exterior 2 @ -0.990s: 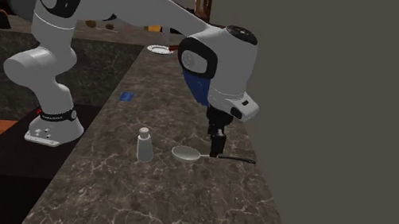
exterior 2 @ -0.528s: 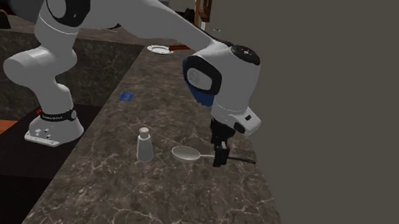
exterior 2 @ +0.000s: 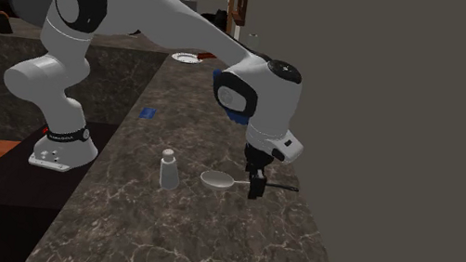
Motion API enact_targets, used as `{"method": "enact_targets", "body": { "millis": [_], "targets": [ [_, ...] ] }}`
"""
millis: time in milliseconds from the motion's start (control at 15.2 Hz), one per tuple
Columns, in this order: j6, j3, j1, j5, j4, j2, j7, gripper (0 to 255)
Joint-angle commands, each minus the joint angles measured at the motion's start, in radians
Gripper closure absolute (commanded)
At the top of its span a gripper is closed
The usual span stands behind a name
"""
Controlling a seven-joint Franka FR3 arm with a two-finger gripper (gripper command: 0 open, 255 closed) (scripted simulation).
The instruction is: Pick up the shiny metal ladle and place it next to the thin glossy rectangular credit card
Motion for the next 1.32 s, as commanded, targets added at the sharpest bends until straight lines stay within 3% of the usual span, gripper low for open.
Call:
{"method": "enact_targets", "body": {
  "millis": [0,66,660,1254],
  "targets": [
    [0.0,0.0,0.0,0.0,0.0,0.0,0.0,0],
    [0.0,0.0,0.0,0.0,0.0,0.0,0.0,255],
    [0.0,0.0,0.0,0.0,0.0,0.0,0.0,255],
    [-0.098,-0.007,-0.001,-0.014,0.064,-0.037,0.016,255]
  ]
}}
